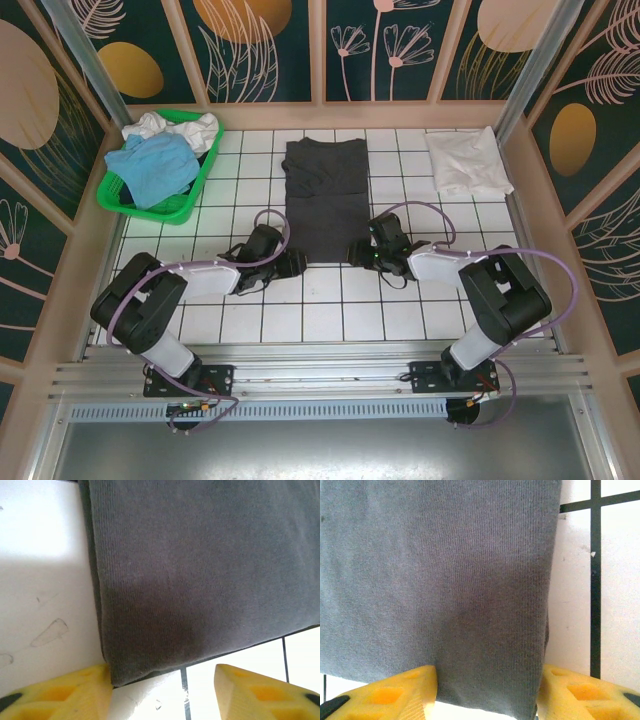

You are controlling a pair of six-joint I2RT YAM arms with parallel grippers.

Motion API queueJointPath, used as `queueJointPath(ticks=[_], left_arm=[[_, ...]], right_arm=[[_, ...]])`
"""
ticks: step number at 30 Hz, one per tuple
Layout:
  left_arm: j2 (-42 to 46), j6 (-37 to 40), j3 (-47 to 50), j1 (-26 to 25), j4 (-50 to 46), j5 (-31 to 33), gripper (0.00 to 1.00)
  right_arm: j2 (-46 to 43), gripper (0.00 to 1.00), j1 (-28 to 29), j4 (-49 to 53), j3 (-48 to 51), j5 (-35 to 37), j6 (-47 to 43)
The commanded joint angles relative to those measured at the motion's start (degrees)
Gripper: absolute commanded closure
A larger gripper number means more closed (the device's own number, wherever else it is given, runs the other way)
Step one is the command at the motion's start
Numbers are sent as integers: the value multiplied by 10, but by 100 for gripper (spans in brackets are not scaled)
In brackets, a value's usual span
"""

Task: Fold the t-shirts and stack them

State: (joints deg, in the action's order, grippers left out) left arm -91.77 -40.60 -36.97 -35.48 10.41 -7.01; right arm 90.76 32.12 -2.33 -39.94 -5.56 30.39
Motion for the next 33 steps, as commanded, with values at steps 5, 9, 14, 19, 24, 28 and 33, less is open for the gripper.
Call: queueJointPath(ticks=[5, 9, 14, 19, 24, 28, 33], left_arm=[[-16, -2, -28, 5, -37, 57, 42], [-33, -2, -38, 5, -27, 47, 55], [-39, -5, -37, 5, -18, 36, 83], [-15, -2, -34, 5, -21, 31, 100], [51, 3, -14, 4, -51, 15, 100], [145, -8, 30, 3, -100, 11, 100], [274, -40, 72, -11, -137, 10, 100]], right_arm=[[22, 45, -5, 14, -1, 17, -2], [32, 44, -5, 15, -1, 21, -2], [27, 62, -18, 3, 7, 9, -2], [-2, 88, -21, 13, 12, 7, 1], [-64, 100, -13, 54, 18, -12, 2], [-126, 100, 23, 144, 5, 17, 8], [-217, 100, 45, 188, 9, 8, 38]])
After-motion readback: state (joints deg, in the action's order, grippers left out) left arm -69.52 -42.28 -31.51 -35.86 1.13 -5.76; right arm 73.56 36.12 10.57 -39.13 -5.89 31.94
